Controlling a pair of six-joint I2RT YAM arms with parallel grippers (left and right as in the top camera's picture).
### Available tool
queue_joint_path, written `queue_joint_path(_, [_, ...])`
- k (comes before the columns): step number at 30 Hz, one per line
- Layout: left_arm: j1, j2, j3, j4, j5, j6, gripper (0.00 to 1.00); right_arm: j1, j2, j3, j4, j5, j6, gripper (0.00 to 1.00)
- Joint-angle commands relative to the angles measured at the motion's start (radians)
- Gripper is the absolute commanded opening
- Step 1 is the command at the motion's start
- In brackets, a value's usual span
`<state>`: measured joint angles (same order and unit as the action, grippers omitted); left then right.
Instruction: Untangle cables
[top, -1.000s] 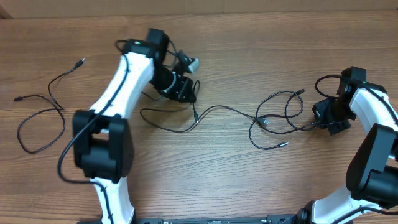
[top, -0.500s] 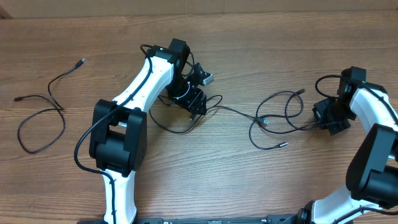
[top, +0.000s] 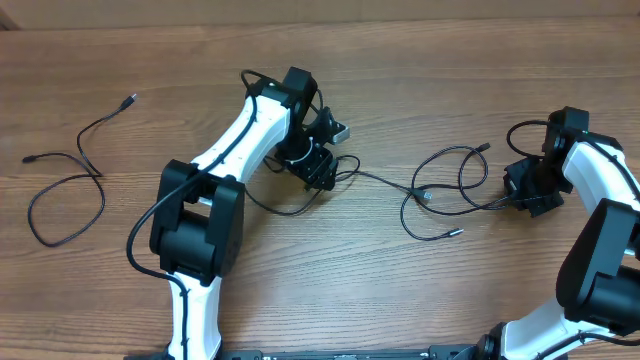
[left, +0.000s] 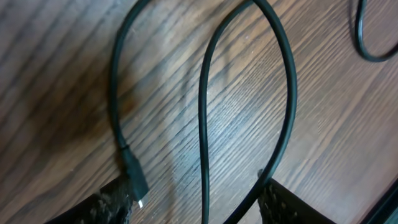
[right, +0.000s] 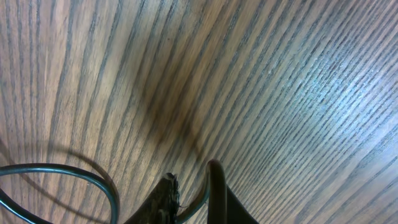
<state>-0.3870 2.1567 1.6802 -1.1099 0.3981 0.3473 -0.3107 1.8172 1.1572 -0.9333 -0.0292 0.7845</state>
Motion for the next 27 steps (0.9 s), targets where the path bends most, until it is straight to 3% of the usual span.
queue_joint_path(1, [-0.017, 0.017, -0.042, 0.019, -0.032, 0.004, 0.62, 0.003, 0.007, -0.006, 0.005, -0.003, -0.001, 0.18])
queue_joint_path(7, [-0.035, 0.017, -0.102, 0.071, -0.036, 0.004, 0.54, 0.003, 0.007, -0.006, 0.006, -0.003, -0.001, 0.18])
queue_joint_path(14, [-0.039, 0.017, -0.153, 0.127, -0.036, 0.004, 0.25, 0.003, 0.007, -0.006, 0.007, -0.003, -0.001, 0.19])
queue_joint_path(22, [-0.039, 0.017, -0.153, 0.132, -0.039, 0.004, 0.04, 0.003, 0.007, -0.006, 0.008, -0.003, -0.001, 0.19])
queue_joint_path(25, [-0.038, 0.017, -0.153, 0.14, -0.06, 0.004, 0.04, 0.003, 0.007, -0.006, 0.009, -0.002, -0.001, 0.19])
queue_joint_path(26, [-0.038, 0.017, -0.153, 0.143, -0.069, 0.004, 0.08, 0.003, 0.007, -0.006, 0.009, -0.003, -0.001, 0.19])
queue_joint_path(27, [-0.038, 0.017, -0.153, 0.146, -0.073, 0.004, 0.22, 0.003, 0.007, -0.006, 0.009, -0.002, -0.001, 0.19])
